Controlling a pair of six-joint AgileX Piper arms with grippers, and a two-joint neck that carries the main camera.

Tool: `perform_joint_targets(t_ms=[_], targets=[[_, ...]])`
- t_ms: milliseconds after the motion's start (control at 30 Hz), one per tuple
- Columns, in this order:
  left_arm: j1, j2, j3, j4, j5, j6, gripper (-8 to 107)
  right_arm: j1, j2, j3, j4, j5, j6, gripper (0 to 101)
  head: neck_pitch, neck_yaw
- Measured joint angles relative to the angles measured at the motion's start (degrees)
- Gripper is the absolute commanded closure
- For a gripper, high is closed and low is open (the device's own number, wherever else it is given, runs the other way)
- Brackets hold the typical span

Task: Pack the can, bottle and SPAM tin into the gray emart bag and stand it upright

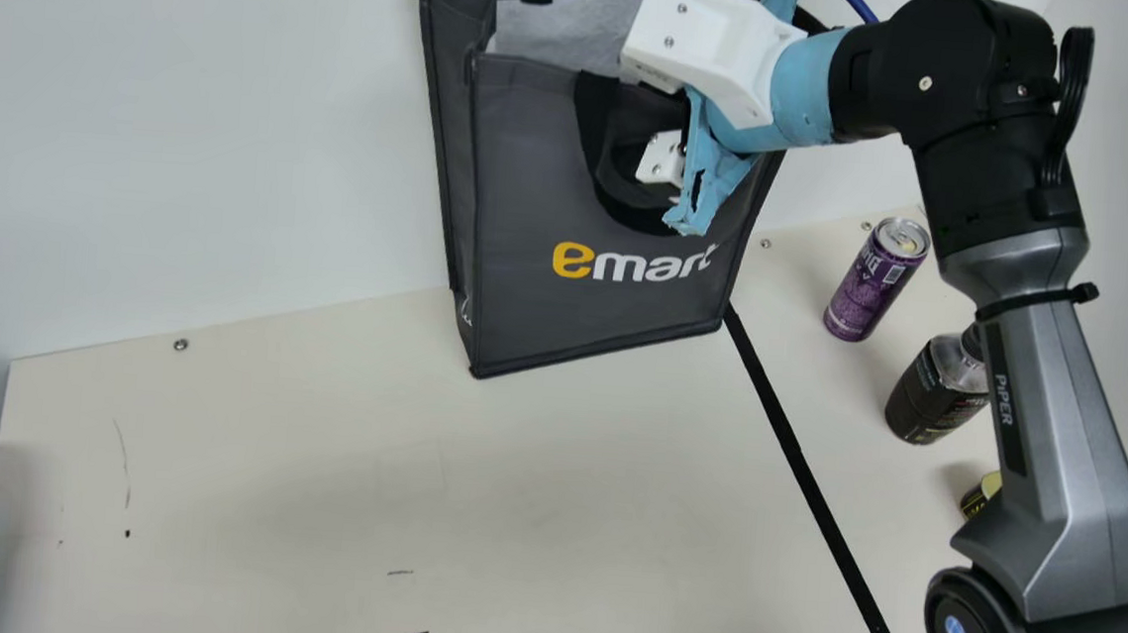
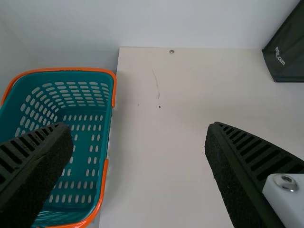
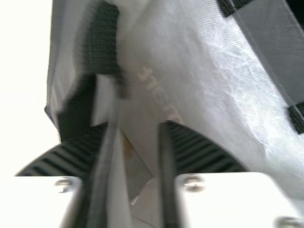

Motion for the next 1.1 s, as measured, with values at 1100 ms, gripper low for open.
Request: perform_joint_targets(t_ms=[1100], targets=[[0.0,0.0,0.0,0.0,0.0,0.0,9,5.7,-10.3,4.2,-2.6,0.2,5.9,101,0.0,-0.1]])
